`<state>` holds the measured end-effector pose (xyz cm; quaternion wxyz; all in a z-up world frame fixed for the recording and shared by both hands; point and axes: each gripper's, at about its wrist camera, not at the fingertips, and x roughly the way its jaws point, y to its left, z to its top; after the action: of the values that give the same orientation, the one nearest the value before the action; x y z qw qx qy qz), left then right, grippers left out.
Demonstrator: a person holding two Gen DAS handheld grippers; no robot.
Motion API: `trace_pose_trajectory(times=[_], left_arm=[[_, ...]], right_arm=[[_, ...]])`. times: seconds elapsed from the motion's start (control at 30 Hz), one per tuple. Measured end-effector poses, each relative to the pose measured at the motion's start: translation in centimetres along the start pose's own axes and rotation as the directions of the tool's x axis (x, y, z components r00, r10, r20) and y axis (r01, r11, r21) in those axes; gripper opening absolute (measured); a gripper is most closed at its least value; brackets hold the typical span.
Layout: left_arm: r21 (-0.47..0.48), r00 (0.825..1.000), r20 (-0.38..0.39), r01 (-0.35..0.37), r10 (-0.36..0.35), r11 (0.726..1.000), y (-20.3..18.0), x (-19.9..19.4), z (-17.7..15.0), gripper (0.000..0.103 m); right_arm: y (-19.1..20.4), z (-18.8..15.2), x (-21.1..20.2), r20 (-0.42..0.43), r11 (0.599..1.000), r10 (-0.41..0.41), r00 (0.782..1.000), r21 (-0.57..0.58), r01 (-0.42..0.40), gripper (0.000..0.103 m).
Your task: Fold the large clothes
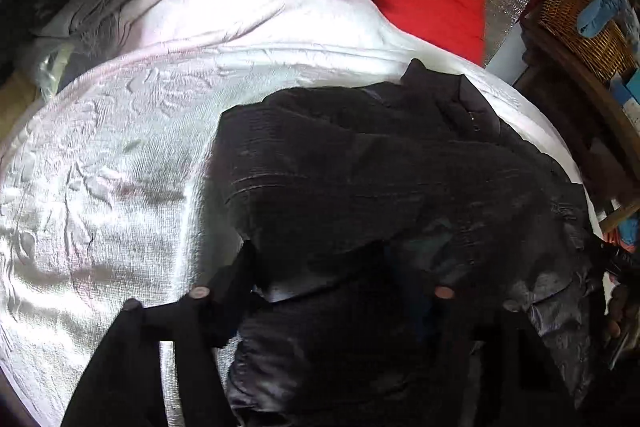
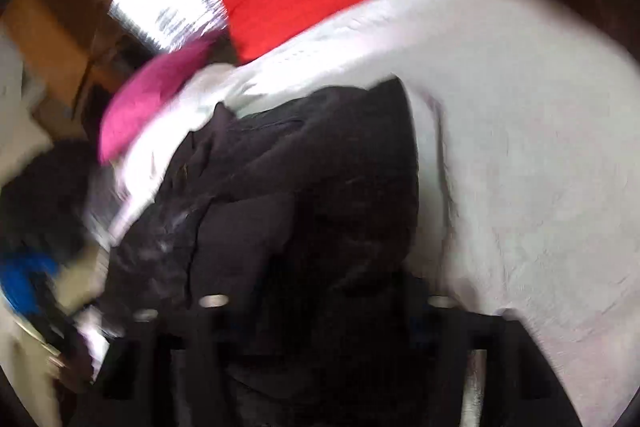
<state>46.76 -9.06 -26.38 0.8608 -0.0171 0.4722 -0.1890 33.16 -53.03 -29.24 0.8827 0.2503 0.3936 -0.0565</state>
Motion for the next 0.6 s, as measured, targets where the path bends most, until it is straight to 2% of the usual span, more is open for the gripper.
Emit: trace_pose_trajectory(times=[0.07, 0.13, 0.17, 0.27, 0.4, 0.47, 0.5, 0.57, 0.6], left_arm=[[0.037, 0.999, 0.007, -0.041, 0.041, 0.998, -0.6, 0.3, 0.0, 0.052], [0.030, 0.999, -0.002, -0.045, 0.045, 0.999, -0.5, 0.6, 0.0, 0.052], [0.031, 0.999, -0.006, -0.052, 0.052, 0.998, -0.3, 0.9, 0.2, 0.057], [0.058, 0.992, -0.010, -0.124, 0.124, 0.991, -0.6, 1.3, 0.1, 0.079], [0.070, 0.994, 0.001, -0.110, 0.111, 0.991, -0.4, 1.2, 0.1, 0.080], [0.092, 0.992, 0.014, -0.123, 0.122, 0.988, -0.6, 1.1, -0.2, 0.078], [0.097, 0.993, 0.017, -0.120, 0.119, 0.988, -0.7, 1.1, -0.3, 0.074], [0.092, 0.995, 0.014, -0.103, 0.102, 0.990, -0.8, 1.5, -0.5, 0.070], [0.090, 0.995, 0.015, -0.102, 0.102, 0.991, -0.9, 1.7, -0.5, 0.067]], right_arm=[[0.8, -0.3, -0.3, 0.021, 0.997, -0.049, 0.999, -0.060, 0.050, 0.038], [0.0, -0.3, -0.2, 0.016, 0.998, -0.059, 0.998, -0.037, 0.060, 0.031], [-0.4, -0.2, -0.2, 0.016, 0.998, -0.059, 0.998, -0.028, 0.059, 0.030], [-0.6, 0.0, -0.5, 0.027, 0.997, -0.068, 0.997, -0.031, 0.069, 0.028], [-1.4, 0.4, -0.8, 0.000, 0.998, -0.003, 1.000, 0.056, 0.003, 0.030], [-1.7, 0.6, -0.7, -0.016, 0.995, 0.017, 1.000, 0.103, -0.015, 0.032], [-1.7, 0.7, -0.7, -0.022, 0.993, 0.020, 1.000, 0.119, -0.017, 0.035], [-1.7, 0.6, -0.4, -0.026, 0.991, 0.017, 1.000, 0.132, -0.014, 0.047], [-1.6, 0.4, 0.0, -0.032, 0.991, 0.019, 0.999, 0.134, -0.015, 0.061]])
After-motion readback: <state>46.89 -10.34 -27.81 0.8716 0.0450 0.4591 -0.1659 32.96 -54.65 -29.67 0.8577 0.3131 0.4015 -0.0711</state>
